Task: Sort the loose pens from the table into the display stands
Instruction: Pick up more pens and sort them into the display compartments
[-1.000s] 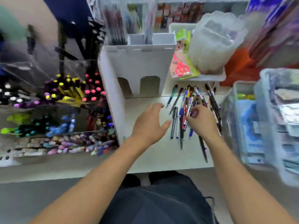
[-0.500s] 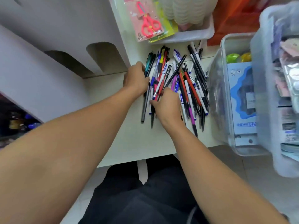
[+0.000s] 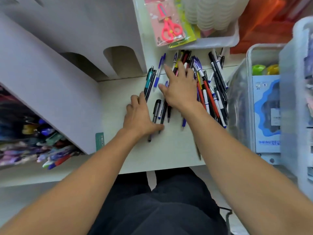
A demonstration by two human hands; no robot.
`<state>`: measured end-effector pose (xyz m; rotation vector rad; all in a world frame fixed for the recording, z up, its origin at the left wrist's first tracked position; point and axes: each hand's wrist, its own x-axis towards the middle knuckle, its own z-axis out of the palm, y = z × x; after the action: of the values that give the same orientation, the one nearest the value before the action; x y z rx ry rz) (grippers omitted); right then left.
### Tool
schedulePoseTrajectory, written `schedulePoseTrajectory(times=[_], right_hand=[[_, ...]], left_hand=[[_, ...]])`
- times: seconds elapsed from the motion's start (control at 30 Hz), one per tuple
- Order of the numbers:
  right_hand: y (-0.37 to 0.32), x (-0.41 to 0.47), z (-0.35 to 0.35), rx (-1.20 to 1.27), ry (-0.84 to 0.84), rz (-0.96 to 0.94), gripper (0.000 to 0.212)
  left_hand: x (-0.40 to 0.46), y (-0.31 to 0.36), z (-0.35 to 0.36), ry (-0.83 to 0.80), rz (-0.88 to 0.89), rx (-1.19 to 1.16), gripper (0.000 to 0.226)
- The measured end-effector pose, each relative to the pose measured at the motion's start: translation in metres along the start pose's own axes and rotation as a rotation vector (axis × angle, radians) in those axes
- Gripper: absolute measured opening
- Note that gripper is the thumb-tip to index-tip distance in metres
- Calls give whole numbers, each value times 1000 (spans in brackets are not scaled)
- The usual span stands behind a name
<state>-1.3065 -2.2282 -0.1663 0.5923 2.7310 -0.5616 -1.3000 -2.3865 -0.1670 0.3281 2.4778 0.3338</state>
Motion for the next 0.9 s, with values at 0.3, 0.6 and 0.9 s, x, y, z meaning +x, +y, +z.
schedulePoseTrajectory(times=[0.3, 0.6, 0.9], right_hand=[[-13, 26, 34, -14, -53, -73, 66], [0, -18, 60, -18, 51, -67, 66], [-8, -42, 66, 211, 83, -136, 65]], left_hand=[[-4, -45, -3, 127, 0, -283, 56], [-27, -63, -2, 116, 5, -416, 26], [34, -36, -24, 317, 16, -379, 21]])
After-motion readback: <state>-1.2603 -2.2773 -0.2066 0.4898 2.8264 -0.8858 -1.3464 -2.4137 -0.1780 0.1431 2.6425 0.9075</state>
